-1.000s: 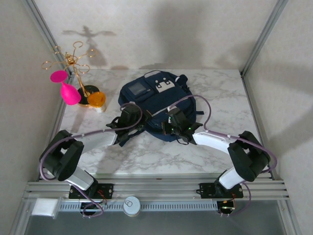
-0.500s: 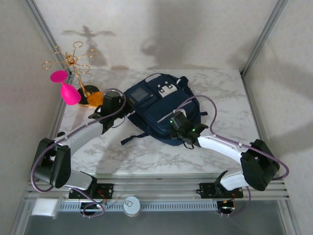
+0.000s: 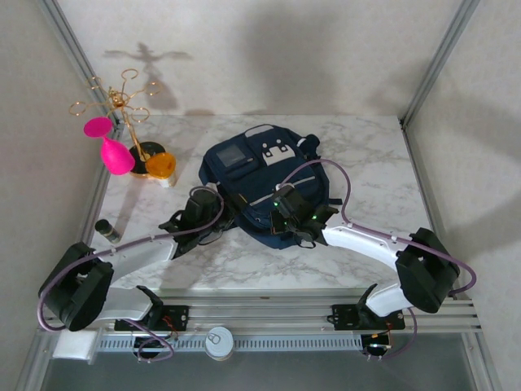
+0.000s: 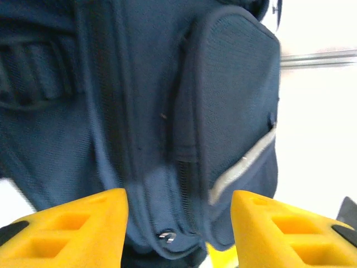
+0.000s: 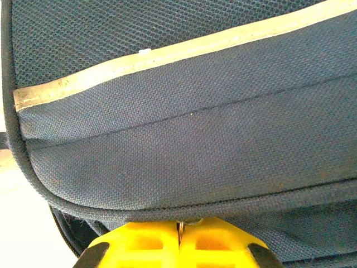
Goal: Pack the student bag
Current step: Zip the student bag at the center of the table.
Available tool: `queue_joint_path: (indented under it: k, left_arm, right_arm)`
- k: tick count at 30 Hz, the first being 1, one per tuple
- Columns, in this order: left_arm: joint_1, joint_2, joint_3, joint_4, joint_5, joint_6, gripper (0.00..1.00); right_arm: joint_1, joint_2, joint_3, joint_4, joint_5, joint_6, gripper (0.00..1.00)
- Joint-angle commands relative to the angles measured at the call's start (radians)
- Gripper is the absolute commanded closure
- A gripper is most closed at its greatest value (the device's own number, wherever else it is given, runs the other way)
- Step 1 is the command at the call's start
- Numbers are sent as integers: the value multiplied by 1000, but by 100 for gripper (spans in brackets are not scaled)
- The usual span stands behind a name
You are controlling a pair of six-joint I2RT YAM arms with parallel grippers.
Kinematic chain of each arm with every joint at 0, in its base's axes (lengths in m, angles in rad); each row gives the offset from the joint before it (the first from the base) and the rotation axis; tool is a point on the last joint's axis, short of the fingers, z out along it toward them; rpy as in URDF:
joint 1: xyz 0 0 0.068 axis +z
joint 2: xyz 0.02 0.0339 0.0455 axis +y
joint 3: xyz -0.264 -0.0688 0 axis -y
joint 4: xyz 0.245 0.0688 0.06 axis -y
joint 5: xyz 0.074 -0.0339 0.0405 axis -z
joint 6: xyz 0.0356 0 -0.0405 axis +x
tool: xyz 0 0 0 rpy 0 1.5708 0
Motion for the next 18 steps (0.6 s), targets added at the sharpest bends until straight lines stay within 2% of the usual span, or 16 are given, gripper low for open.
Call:
queue_joint_path:
  k: [1,4,8,12,16,18]
  left_arm:
    - [-52,43,26,127,-72,-109,49]
    - [-86,93,32,203,-109,-153,52]
    - [-119,170,87,171,-121,-154,56]
    - [-123,208,102,203,-167,-160,72]
    - [-120,209,169,68,-224,-93,94]
    - [-107,189,168,34,-238,-60,100]
  right_arm:
    - [14,5,11,41,-20,8,100]
    - [14,6,0,55,-23,12,100]
    - [14,17,4,57,-15,11,100]
    - [15,28,12,46,0,2,100]
    - [14,20,23,-13,71,13,100]
    - [12,5,20,-46,123,28,100]
